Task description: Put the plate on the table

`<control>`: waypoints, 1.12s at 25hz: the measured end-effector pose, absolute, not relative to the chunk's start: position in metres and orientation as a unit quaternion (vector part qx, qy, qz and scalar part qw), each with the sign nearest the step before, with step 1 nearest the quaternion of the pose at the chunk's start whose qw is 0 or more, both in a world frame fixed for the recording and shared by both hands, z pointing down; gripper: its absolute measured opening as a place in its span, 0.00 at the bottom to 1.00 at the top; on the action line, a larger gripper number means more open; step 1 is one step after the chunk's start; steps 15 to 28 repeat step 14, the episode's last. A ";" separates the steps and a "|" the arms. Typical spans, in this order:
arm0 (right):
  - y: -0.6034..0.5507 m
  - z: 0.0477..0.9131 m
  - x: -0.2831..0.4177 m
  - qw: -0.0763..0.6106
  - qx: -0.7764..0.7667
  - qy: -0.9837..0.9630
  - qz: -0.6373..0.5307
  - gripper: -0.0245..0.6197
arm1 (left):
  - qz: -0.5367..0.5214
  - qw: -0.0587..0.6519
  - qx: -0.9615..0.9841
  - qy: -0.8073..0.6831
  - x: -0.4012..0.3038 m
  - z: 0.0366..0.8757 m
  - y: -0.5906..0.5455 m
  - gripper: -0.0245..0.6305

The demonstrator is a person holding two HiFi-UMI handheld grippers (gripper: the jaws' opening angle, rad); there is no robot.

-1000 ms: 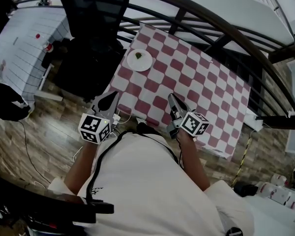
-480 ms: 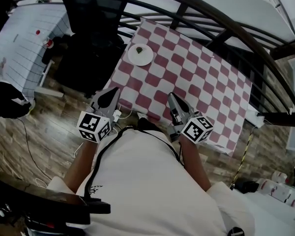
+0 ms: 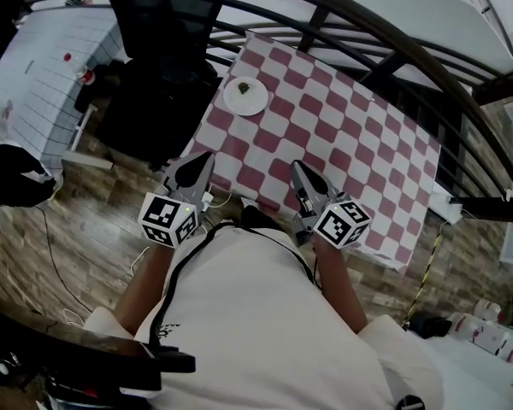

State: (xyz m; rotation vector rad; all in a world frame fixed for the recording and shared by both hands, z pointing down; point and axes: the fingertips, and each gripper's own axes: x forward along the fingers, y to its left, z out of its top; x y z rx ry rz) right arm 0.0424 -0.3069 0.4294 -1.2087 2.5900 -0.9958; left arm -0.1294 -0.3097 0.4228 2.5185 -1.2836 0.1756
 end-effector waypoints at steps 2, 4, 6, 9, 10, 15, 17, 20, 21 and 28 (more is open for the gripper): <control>-0.309 0.430 0.044 0.057 -0.398 0.854 -0.330 0.05 | 0.063 0.156 0.877 -0.449 -0.129 0.425 -0.310 0.05; -0.312 0.432 0.044 0.056 -0.398 0.853 -0.332 0.05 | 0.065 0.158 0.876 -0.452 -0.128 0.428 -0.311 0.05; -0.315 0.436 0.044 0.053 -0.397 0.852 -0.336 0.05 | 0.069 0.161 0.874 -0.454 -0.128 0.432 -0.313 0.05; -0.320 0.440 0.044 0.051 -0.396 0.850 -0.343 0.05 | 0.074 0.166 0.871 -0.456 -0.127 0.436 -0.314 0.05; -0.322 0.441 0.045 0.052 -0.396 0.850 -0.344 0.05 | 0.075 0.167 0.871 -0.457 -0.127 0.437 -0.315 0.05; -0.333 0.442 0.049 0.054 -0.395 0.850 -0.345 0.05 | 0.074 0.166 0.869 -0.460 -0.124 0.438 -0.325 0.05; -0.333 0.442 0.049 0.054 -0.395 0.850 -0.345 0.05 | 0.074 0.166 0.869 -0.460 -0.124 0.438 -0.325 0.05; -0.333 0.442 0.049 0.054 -0.395 0.850 -0.345 0.05 | 0.074 0.166 0.869 -0.460 -0.124 0.438 -0.325 0.05; -0.333 0.442 0.049 0.054 -0.395 0.850 -0.345 0.05 | 0.074 0.166 0.869 -0.460 -0.124 0.438 -0.325 0.05; -0.333 0.442 0.049 0.054 -0.395 0.850 -0.345 0.05 | 0.074 0.166 0.869 -0.460 -0.124 0.438 -0.325 0.05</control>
